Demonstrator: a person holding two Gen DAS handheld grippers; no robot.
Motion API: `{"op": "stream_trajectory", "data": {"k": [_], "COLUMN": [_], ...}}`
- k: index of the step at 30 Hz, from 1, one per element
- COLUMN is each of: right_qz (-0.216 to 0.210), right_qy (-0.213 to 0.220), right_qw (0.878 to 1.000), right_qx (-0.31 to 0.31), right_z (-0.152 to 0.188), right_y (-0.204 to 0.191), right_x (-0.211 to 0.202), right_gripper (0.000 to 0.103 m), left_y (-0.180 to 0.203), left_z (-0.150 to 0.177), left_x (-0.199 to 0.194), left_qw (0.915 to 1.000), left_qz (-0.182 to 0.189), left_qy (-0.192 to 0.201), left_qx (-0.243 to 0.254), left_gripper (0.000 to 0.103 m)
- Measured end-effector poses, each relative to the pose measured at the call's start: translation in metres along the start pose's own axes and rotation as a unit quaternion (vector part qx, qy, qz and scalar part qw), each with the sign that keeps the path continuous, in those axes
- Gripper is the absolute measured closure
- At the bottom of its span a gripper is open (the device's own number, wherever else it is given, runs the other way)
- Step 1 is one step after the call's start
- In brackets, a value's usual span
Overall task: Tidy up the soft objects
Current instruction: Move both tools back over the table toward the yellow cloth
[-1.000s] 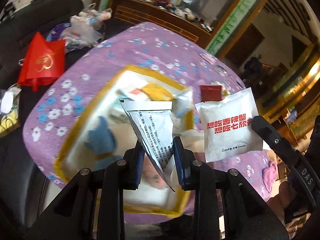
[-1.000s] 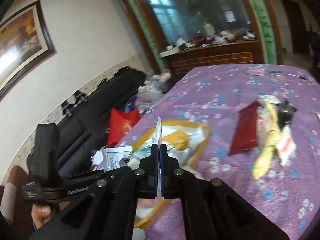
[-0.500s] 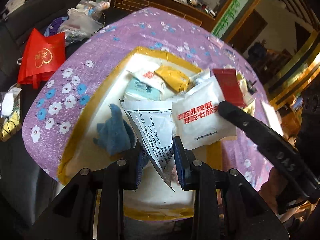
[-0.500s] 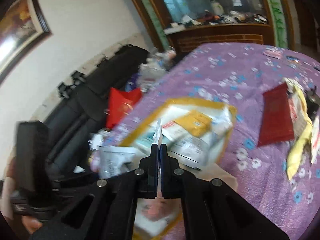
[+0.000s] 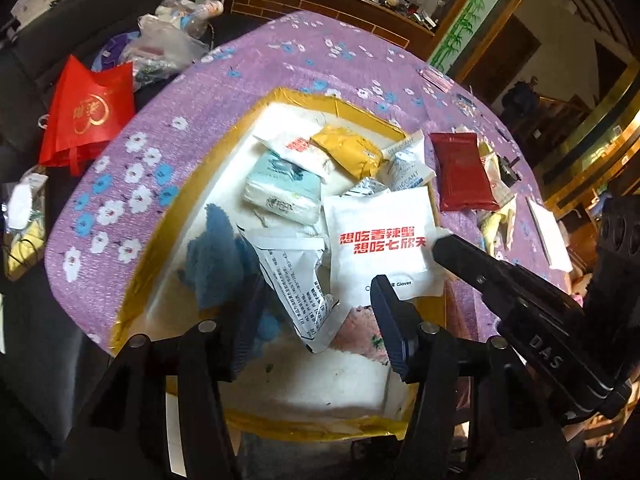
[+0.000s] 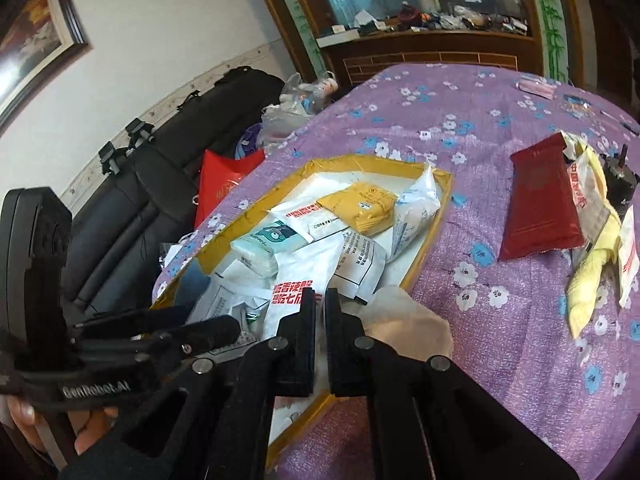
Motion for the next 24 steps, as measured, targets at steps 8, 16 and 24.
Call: {"op": "stream_trajectory", "data": {"k": [8, 16, 24], "right_qz": [-0.007, 0.015, 0.049], "right_qy": [0.047, 0.055, 0.071], "right_qw": [0.998, 0.991, 0.975], "right_qx": [0.037, 0.120, 0.207], "right_z": [0.009, 0.029, 0.020], "right_y": [0.037, 0.117, 0.199], "right_x": [-0.053, -0.086, -0.103], "right_gripper": [0.047, 0.044, 0.028], "left_y": [0.044, 0.130, 0.175], "left_z": [-0.012, 0.000, 0.010], "left_x": [-0.037, -0.010, 0.020], "left_qw": [0.9959, 0.9930, 0.9904], "left_qz": [0.016, 0.067, 0.071], "left_qy": [0.086, 0.043, 0.008], "left_qx": [0.021, 0.088, 0.118], "left_gripper": [0.040, 0.040, 0.040]}}
Point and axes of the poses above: each gripper's, at about its wrist camera, not at the fingertips, and x roughly the way its jaws point, y to its right, z to its underside, the point moved 6 cm from there along x, roughly the way its jaws point
